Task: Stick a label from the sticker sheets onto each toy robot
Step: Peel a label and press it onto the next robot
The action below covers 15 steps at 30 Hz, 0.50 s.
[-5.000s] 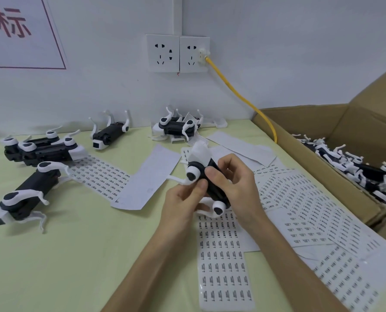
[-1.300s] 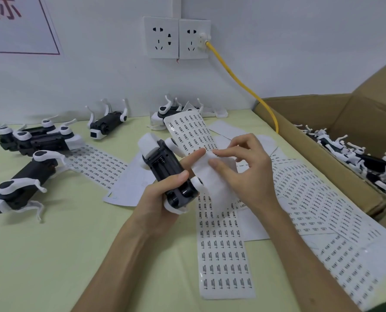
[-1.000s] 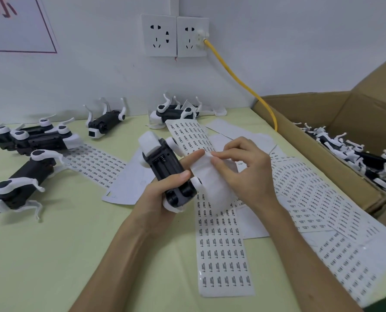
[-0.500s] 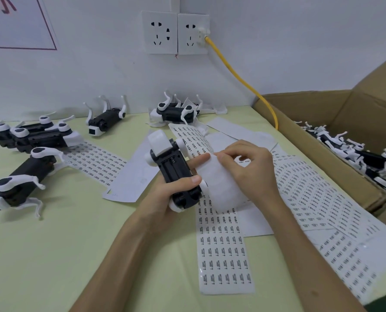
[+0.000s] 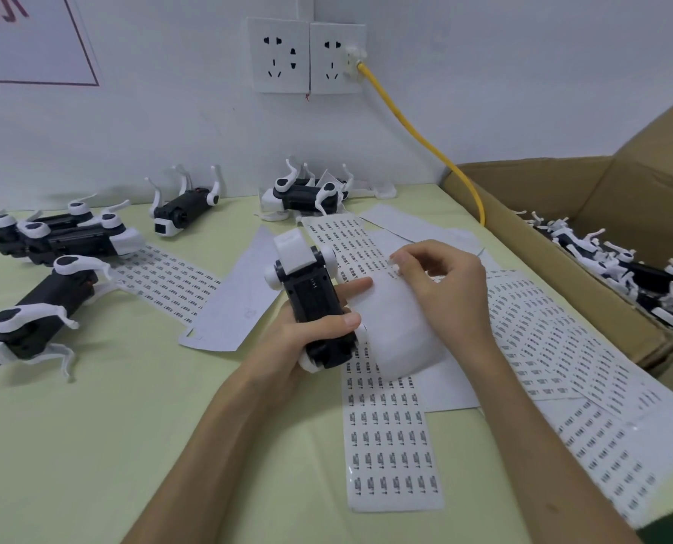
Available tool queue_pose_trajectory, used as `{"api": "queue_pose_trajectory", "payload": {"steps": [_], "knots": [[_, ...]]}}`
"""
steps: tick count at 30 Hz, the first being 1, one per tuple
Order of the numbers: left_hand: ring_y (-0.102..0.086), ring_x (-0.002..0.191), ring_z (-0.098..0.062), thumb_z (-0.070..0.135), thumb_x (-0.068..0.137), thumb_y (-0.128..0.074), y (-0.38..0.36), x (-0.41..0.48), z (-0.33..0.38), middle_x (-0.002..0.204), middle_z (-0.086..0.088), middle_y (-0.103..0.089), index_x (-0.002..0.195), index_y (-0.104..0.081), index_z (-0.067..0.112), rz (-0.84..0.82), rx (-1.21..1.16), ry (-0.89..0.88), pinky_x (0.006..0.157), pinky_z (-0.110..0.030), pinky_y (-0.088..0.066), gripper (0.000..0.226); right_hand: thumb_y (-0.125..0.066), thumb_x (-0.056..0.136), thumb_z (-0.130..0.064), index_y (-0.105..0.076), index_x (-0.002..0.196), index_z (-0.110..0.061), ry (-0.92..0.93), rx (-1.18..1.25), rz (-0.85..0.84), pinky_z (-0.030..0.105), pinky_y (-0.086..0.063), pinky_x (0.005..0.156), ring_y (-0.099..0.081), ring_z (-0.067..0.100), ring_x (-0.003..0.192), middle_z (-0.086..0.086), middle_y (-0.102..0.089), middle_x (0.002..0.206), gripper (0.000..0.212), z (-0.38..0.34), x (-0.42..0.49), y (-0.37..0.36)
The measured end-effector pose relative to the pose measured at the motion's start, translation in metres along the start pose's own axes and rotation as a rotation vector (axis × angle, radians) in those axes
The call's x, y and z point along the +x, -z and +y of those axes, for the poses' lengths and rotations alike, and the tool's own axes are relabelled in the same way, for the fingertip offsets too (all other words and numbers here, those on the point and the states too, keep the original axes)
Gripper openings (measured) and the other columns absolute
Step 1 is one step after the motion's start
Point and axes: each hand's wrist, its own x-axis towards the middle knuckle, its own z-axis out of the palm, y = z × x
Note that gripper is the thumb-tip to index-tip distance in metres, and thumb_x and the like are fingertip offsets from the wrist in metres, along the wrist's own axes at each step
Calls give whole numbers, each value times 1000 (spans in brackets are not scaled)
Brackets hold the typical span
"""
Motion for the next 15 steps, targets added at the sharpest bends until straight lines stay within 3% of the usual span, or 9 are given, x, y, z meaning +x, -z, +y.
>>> {"api": "queue_pose_trajectory", "payload": {"steps": [2, 5, 11, 13, 15], "knots": [[-64, 127, -31, 27, 76, -80, -1, 1, 0, 138, -16, -65, 129, -72, 26, 13, 19, -9, 101, -41, -57, 54, -70, 94, -15, -76, 83, -19, 3, 21, 57, 29, -55, 77, -69, 8, 74, -13, -73, 76, 13, 1, 1, 1], [-72, 111, -21, 30, 79, -77, -3, 1, 1, 121, -4, -74, 120, -76, 27, 62, 59, -33, 85, -29, -58, 41, -70, 94, -12, -76, 86, -14, -20, 126, 67, 25, -56, 73, -70, 8, 71, -10, -74, 75, 11, 2, 3, 2], [-70, 90, -14, 45, 68, -80, -2, 2, 2, 95, 5, -73, 110, -79, 23, 149, 47, -112, 73, -25, -56, 47, -69, 94, -5, -77, 92, -19, -57, 288, -23, 20, -55, 73, -72, 12, 75, -1, -77, 79, 16, 1, 2, 0], [-67, 88, -13, 47, 71, -77, 1, 2, 3, 99, 5, -72, 110, -79, 25, 160, 25, -159, 73, -25, -54, 45, -68, 94, -3, -76, 94, -18, -55, 321, -52, 20, -55, 74, -72, 12, 76, 0, -77, 80, 17, 0, 2, 1], [-68, 90, -13, 48, 77, -72, 3, 2, 5, 116, 2, -75, 114, -78, 26, 140, -13, -190, 73, -25, -52, 43, -68, 94, -2, -76, 97, -18, -55, 328, -101, 22, -56, 77, -72, 14, 77, 1, -77, 81, 18, -1, 2, 1]]}}
